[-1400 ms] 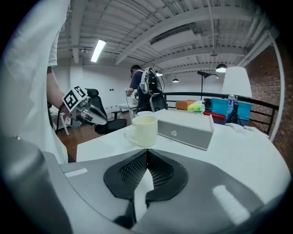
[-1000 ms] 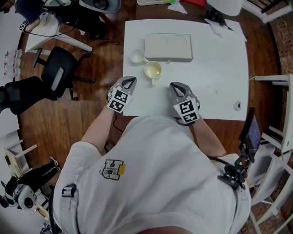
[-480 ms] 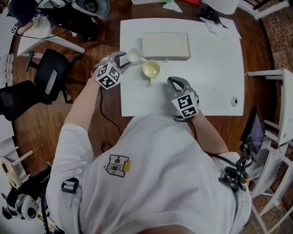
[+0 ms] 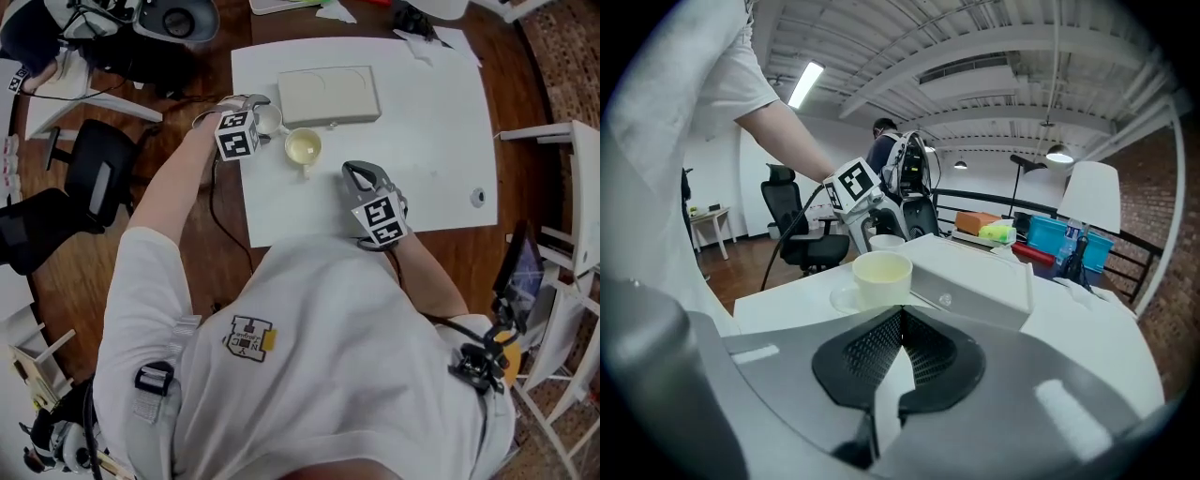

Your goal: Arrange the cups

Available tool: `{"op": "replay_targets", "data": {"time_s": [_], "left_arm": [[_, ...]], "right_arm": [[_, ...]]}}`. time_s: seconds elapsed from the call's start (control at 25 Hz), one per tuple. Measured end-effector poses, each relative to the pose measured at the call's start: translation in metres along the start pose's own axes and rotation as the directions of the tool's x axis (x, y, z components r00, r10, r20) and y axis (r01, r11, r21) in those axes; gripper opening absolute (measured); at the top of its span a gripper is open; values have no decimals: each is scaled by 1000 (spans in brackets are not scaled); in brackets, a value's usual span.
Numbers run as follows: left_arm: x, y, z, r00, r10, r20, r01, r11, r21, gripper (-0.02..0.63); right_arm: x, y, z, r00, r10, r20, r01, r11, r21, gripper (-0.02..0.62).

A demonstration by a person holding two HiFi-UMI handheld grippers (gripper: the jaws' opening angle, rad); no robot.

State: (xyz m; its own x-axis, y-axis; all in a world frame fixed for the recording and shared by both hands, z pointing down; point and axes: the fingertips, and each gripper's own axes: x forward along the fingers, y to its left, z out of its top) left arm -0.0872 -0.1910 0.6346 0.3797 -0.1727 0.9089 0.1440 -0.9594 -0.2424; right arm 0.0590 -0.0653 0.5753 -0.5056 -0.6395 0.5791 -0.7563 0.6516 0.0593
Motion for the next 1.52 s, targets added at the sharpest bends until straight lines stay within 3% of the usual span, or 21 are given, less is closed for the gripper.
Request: {"op": "replay_targets", "data": {"time_s": [0.24, 0.32, 0.4, 0.48, 0.72, 0.84, 1.0, 1.12, 1.2, 1.24, 1.28, 1.32, 1.4, 1.48, 1.52], "left_arm": [[1, -4, 5, 999, -47, 18, 43, 984, 173, 396], [-2, -18, 6, 996, -87, 22, 77, 956, 284, 396], [-6, -36, 7, 991, -128, 28, 107, 911, 397, 396], [-10, -53, 9, 986, -159, 42, 121, 876, 467, 396], [-17, -88, 20, 976, -185, 117, 107, 868, 485, 396], [-18, -98, 21, 973, -189, 132, 108, 878, 466, 396], [-18, -97, 23, 974, -162, 160, 96, 929, 358, 397], [-22, -97, 23, 969, -141, 202, 104, 978, 183, 420], [-26, -92, 22, 962, -62, 267, 75, 996, -39, 455], [-28, -89, 20, 954, 7, 301, 51, 981, -185, 474], [-31, -87, 18, 941, 91, 326, 25, 941, -336, 486], [-33, -86, 16, 924, 182, 337, 1, 879, -477, 486], [-35, -90, 12, 880, 352, 318, -33, 714, -699, 488], [-33, -98, 11, 840, 476, 262, -54, 554, -831, 503], [-31, -101, 11, 826, 514, 231, -65, 494, -867, 508]], "right_arm": [[1, 1, -4, 1000, -9, -4, 9, 1000, 22, 0], [2, 6, -3, 1000, 3, 3, -3, 1000, 16, 0], [3, 11, -2, 1000, 21, 11, -21, 1000, -7, 0], [5, 17, -2, 999, 36, 15, -35, 999, -38, 0], [11, 31, 1, 997, 75, 20, -74, 995, -69, 0], [16, 35, 3, 996, 84, 20, -82, 993, -87, 0], [22, 31, 9, 998, 60, 19, -58, 994, -92, 0], [26, 29, 14, 998, 46, 40, -42, 995, -87, 2], [27, 30, 16, 998, 46, 43, -42, 996, -78, 12], [28, 31, 17, 998, 44, 43, -41, 997, -72, 13], [28, 31, 17, 998, 41, 43, -38, 997, -65, 14], [28, 32, 18, 998, 38, 42, -36, 998, -59, 14], [27, 32, 17, 999, 33, 37, -31, 998, -56, 14], [27, 32, 15, 999, 30, 30, -28, 997, -65, 12], [27, 32, 14, 999, 29, 26, -27, 997, -69, 11]]}}
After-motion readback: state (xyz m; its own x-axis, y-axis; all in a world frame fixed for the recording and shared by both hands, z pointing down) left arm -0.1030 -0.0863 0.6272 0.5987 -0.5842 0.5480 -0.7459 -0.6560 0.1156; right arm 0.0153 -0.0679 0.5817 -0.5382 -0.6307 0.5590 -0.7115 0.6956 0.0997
